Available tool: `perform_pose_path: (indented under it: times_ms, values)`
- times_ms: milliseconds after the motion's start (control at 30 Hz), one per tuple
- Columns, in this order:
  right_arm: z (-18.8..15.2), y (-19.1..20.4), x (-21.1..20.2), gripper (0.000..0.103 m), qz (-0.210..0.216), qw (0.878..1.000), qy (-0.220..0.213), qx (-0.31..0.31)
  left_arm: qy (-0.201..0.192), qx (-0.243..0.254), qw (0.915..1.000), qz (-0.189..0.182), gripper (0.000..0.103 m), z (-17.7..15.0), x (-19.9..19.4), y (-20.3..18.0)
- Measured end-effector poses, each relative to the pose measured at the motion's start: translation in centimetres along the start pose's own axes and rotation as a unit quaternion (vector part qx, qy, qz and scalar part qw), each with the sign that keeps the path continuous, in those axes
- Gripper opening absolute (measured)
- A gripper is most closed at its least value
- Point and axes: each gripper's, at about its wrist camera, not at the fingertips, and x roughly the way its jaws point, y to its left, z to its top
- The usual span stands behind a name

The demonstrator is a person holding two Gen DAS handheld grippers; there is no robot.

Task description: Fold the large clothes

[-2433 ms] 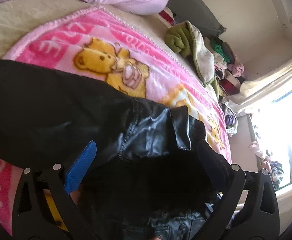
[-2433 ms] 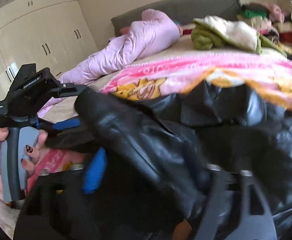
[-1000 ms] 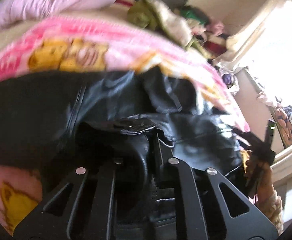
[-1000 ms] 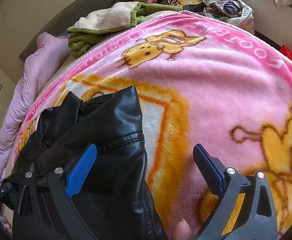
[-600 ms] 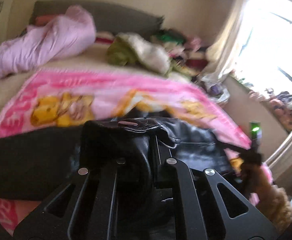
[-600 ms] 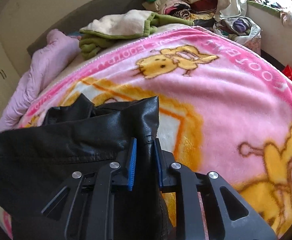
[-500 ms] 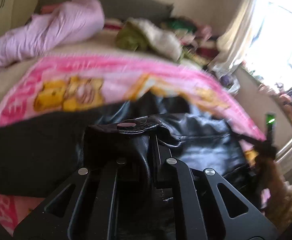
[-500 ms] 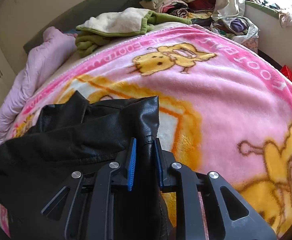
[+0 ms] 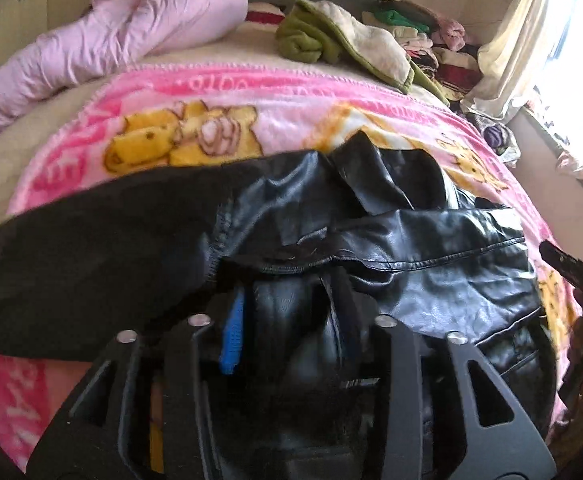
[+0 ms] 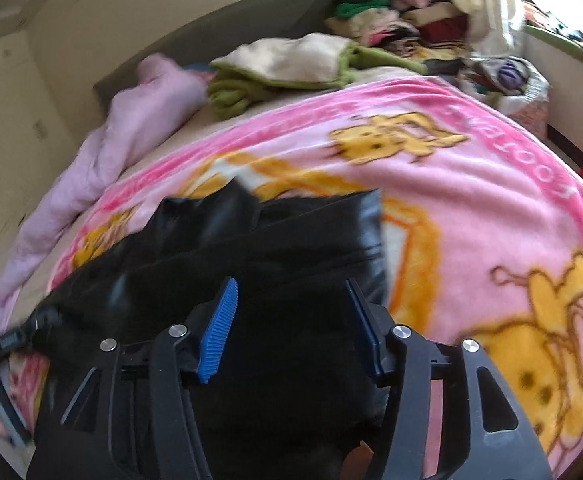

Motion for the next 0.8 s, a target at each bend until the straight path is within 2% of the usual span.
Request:
perform_pose_path:
  times_ms: [100, 233, 333, 467, 600, 700, 800]
  values:
    - [-0.9, 1.6, 0.5, 0.055, 0.011, 1.0, 0.024, -0.012, -0.019, -0.005, 0.9997, 0.017, 0.046, 0.2, -1.7, 0.5]
    - [-1.8, 2.4, 1.2, 0.056, 0.011, 0.999, 0.044, -0.019, -0.03, -0.013, 0.9994, -0.008, 0.05, 0.3, -2.5, 0.4]
    - [-2.6, 2.7, 1.5, 0.062, 0.012, 0.998, 0.06, -0.016, -0.008, -0.003, 0.9997, -0.023, 0.051, -0.1, -1.4, -0.5]
    - [-3.5, 2.5, 1.9, 0.065, -0.005, 0.997, 0.079, -0.009, 0.038, 0.018, 0.9989, -0.021, 0.062, -1.4, 1.2, -1.8]
    - [-4.4, 1.6, 2.7, 0.065, -0.014, 0.995, 0.097, 0.016, 0.085, 0.028, 0.996, 0.011, 0.066, -2.9, 4.8, -1.2]
    - [-4.6, 1.5, 2.6, 0.065, -0.012, 0.995, 0.095, 0.023, 0.082, 0.008, 0.9965, -0.008, 0.066, -3.0, 4.8, -0.4]
    - [-4.3, 1.7, 1.7, 0.068, -0.011, 0.995, 0.096, 0.019, 0.06, -0.001, 0.9982, -0.008, 0.068, -2.6, 3.1, -0.1]
